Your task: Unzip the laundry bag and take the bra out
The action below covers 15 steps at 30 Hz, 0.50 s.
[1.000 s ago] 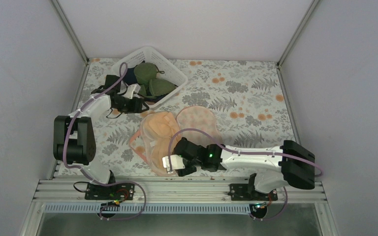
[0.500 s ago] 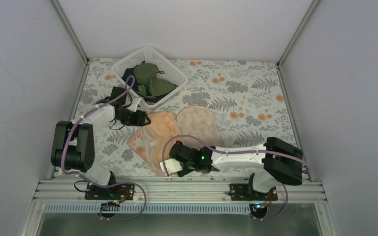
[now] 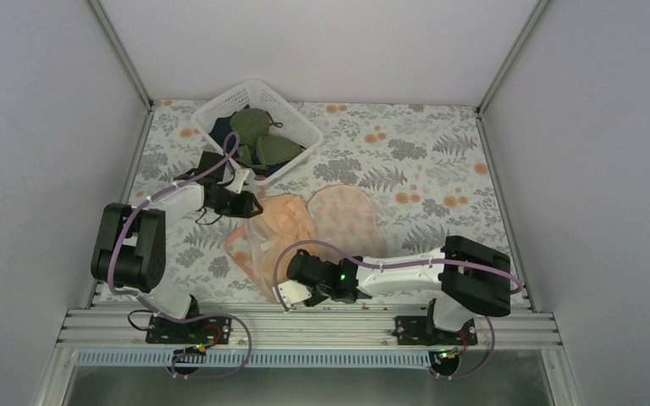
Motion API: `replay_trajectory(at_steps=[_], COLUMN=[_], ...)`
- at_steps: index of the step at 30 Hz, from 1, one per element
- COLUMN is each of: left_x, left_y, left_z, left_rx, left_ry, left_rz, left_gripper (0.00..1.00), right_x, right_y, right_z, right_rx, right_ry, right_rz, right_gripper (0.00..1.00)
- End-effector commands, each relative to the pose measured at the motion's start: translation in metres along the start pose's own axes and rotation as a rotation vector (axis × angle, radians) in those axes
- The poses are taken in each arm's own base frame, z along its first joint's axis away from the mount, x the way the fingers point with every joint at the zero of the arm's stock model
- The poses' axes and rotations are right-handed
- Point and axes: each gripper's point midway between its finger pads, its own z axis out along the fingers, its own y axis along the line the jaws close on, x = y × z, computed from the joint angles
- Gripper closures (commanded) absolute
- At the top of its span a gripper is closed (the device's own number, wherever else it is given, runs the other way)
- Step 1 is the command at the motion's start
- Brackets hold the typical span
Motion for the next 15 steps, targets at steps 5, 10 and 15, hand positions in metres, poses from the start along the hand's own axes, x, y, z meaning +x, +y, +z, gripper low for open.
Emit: replay_trajectory(at_steps=[5, 10, 15], left_x=[0.004, 0.002, -0.004], left_y=[-0.007, -0.016, -0.027], left_z=[0.003, -0.003, -0.014], left_rx=[0.033, 0.058, 0.083], left_ry=[-0.002, -0.021, -0.051], left_rz=[0.013, 0.033, 0.059], left_gripper=[0.75, 0.97, 0.98], right_x=[0.0, 0.002, -0.004], right_y=[-0.005, -0.014, -0.025], right_z=[-0.011, -0.021, -0.037], right_rx=[0.023, 0.06, 0.087], right_ry=[0.012, 0.021, -0.02], right_rz=[0.029, 0.057, 0.131], right_gripper=[0.63, 0.83, 0.93])
